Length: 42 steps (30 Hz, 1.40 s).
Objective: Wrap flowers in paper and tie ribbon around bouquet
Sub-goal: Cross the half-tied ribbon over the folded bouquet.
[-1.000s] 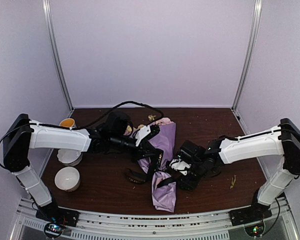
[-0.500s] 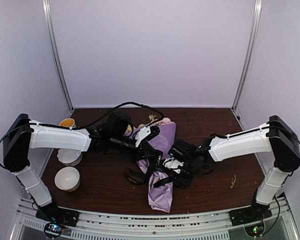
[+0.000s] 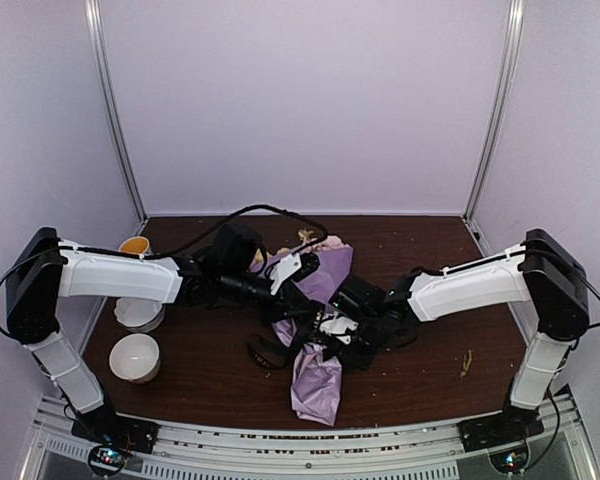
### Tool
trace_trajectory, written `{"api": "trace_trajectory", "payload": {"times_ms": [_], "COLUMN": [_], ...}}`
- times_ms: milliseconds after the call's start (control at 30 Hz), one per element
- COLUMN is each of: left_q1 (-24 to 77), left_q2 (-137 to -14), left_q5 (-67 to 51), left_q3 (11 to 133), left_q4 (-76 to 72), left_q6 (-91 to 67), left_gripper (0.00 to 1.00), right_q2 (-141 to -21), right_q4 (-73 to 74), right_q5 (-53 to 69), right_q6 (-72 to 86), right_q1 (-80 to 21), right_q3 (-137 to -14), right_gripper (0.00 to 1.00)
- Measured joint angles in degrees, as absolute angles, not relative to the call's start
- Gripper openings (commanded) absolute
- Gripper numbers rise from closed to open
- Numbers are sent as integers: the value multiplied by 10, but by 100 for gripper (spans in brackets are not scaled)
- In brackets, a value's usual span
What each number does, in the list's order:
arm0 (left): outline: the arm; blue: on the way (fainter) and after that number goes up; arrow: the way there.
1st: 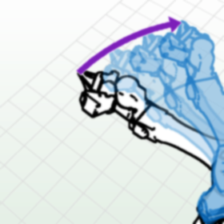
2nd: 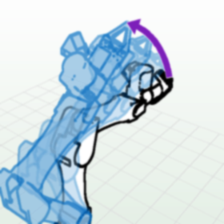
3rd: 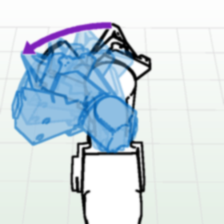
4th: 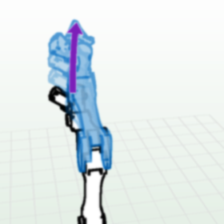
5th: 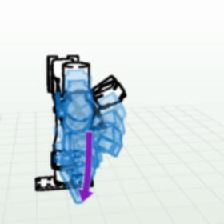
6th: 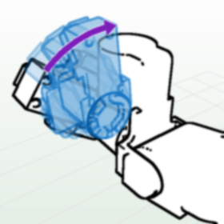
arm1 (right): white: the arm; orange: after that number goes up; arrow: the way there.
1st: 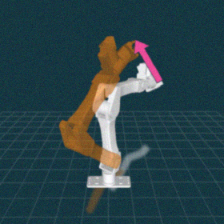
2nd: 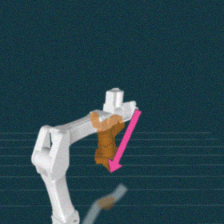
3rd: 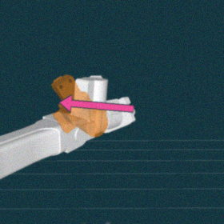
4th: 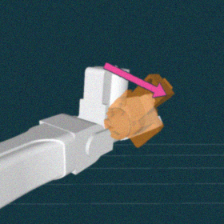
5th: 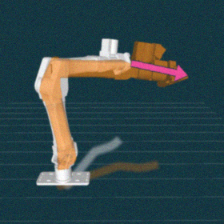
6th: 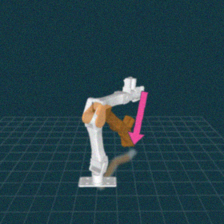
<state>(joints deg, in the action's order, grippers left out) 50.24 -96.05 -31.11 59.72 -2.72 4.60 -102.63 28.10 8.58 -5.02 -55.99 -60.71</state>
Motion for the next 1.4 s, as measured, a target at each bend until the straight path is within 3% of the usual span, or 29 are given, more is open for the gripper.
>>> {"api": "trace_trajectory", "payload": {"times_ms": [167,500,767,933,1133,1400], "left_q1": [503,502,502,502,502,502], "left_q2": [-961,-961,-961,-961,-961,-961], "left_q5": [-311,-310,-310,-309,-309,-309], "left_q3": [597,603,606,606,606,606], "left_q4": [-21,-16,-16,-15,-15,-15], "left_q6": [46,47,49,49,49,49], "left_gripper": [0,0,0,0,0,0], "right_q2": [-1017,-940,-904,-811,-748,-788], "right_q4": [258,241,202,128,-22,-135], "right_q5": [98,107,180,233,218,118], "right_q6": [-46,-39,-42,-46,-15,29], "right_q1": [-537,-493,-494,-525,-592,-644], "right_q3": [-589,-550,-523,-449,-349,-353], "right_gripper": [0,1,40,59,71,68]}}
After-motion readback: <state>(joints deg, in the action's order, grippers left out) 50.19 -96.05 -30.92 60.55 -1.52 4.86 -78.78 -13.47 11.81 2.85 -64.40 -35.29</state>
